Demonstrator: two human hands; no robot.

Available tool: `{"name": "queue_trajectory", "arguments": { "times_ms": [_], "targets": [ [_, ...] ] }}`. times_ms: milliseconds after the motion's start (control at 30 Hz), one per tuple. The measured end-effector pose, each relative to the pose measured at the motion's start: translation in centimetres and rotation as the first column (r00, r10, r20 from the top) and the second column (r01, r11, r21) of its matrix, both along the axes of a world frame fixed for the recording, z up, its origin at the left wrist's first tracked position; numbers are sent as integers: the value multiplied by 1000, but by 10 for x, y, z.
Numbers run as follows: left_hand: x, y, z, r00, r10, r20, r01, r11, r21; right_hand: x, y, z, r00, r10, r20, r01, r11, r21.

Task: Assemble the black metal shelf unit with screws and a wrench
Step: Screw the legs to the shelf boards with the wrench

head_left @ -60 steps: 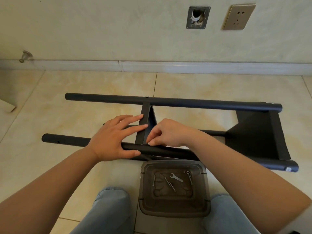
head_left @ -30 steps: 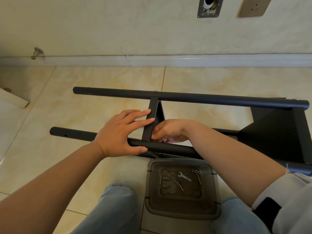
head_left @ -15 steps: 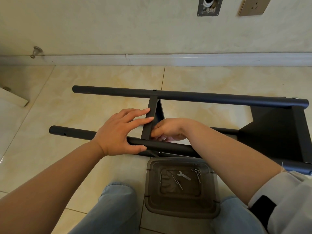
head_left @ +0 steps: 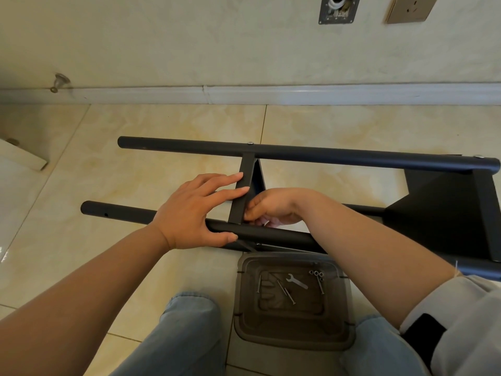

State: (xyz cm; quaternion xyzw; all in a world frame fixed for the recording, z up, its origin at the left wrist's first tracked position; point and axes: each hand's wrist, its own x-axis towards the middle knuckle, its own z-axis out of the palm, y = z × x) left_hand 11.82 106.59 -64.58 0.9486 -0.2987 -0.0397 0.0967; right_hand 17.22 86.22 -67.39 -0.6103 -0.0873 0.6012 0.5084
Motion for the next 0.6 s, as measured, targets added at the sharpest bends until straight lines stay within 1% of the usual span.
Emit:
{"name": "queue_trajectory", "arguments": {
  "times_ms": [333,600],
  "targets": [
    [0,0,0,1000,5,-4,-5,1000,10,2,1,-3,999,32,27,-32,999,-1],
    [0,0,0,1000,5,-5,-5,1000,7,2,0,-1,999,35,-27,-34,999,28]
  ]
}}
